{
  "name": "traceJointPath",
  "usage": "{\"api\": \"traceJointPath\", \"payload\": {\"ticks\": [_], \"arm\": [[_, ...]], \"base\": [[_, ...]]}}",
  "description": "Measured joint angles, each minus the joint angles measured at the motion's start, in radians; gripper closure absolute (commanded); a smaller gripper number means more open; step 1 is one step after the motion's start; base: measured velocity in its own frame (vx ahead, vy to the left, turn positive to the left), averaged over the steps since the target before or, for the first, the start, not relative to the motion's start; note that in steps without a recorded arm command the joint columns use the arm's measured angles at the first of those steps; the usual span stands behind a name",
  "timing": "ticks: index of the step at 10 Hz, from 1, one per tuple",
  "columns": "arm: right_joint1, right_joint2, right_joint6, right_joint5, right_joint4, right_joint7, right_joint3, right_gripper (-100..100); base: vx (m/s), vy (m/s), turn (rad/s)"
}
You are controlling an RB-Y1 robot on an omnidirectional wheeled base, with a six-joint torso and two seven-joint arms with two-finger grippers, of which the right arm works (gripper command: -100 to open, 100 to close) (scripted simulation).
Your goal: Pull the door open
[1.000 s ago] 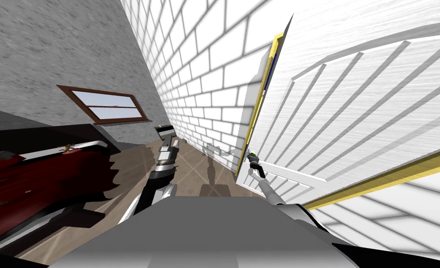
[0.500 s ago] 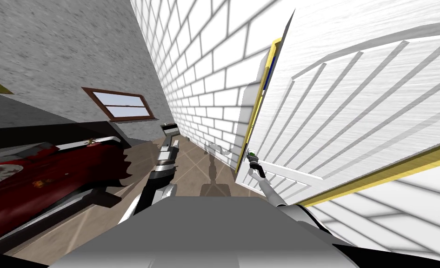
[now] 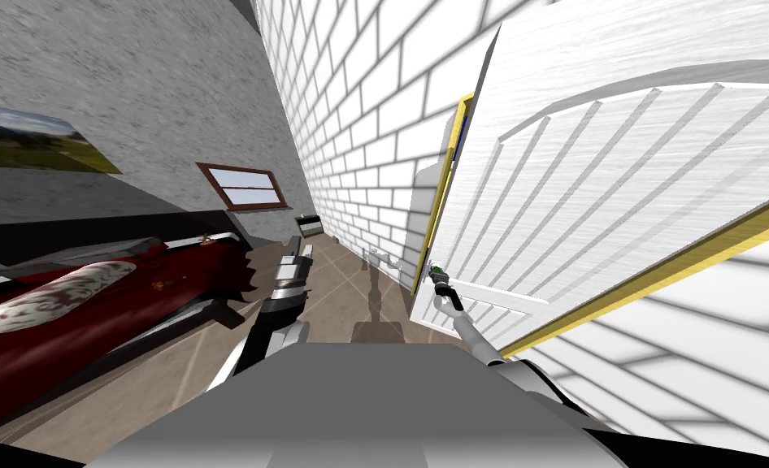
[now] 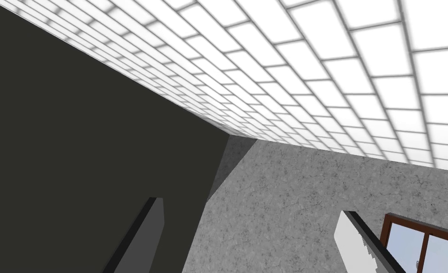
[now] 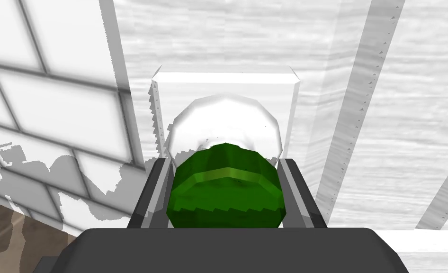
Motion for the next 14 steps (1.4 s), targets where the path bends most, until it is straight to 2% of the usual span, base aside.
{"api": "traceJointPath", "payload": {"ticks": [2, 8, 10, 13, 14], "arm": [[-0.006, -0.004, -0.007, 0.005, 0.014, -0.022, 0.021, 100], [0.007, -0.036, -0.008, 0.015, -0.016, -0.072, 0.085, 100], [0.021, -0.048, -0.003, 0.017, -0.042, -0.084, 0.103, 100], [0.020, -0.063, -0.006, 0.023, -0.047, -0.115, 0.141, 100], [0.023, -0.061, -0.004, 0.023, -0.046, -0.116, 0.144, 100]], "base": [[-0.130, -0.030, 0.060], [-0.202, -0.059, 0.094], [-0.217, -0.073, 0.090], [-0.153, -0.052, 0.062], [-0.141, -0.049, 0.078]]}}
